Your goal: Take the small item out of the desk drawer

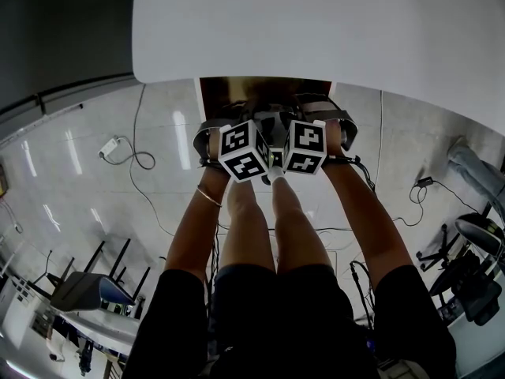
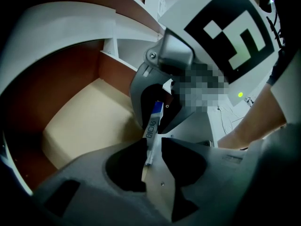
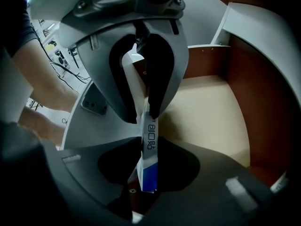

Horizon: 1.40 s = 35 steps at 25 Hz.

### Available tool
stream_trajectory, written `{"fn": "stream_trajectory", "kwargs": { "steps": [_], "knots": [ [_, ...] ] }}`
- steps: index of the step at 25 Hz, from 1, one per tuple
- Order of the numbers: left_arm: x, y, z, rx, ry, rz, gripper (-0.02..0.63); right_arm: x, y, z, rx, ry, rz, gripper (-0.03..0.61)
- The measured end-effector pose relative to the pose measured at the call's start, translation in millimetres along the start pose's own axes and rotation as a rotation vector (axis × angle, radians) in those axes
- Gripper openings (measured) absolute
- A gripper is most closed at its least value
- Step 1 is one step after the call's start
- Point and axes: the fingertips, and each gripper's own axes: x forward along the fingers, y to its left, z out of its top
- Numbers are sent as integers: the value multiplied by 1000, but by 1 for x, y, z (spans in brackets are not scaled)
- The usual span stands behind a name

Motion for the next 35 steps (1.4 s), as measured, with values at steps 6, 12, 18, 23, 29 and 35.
{"fn": "stream_trajectory", "kwargs": {
  "steps": [6, 12, 18, 23, 29, 35],
  "knots": [
    [-3, 3, -1, -36, -24, 22, 72, -1, 1, 2, 3, -2, 0, 115],
    [-9, 7, 0, -69, -60, 60, -2, -6, -2, 3, 33, -30, -31, 109],
    [-23, 11, 7, -130, -119, 82, -2, -16, -9, -2, 96, -45, -54, 109],
    [-36, 12, 15, -157, -147, 108, -2, -31, -15, -5, 165, -71, -80, 109],
    [-54, 14, 19, -196, -186, 132, -2, -49, -16, 0, 227, -109, -114, 109],
    [-70, 13, 26, -211, -206, 153, -2, -69, -19, 3, 278, -143, -145, 109]
  ]
}}
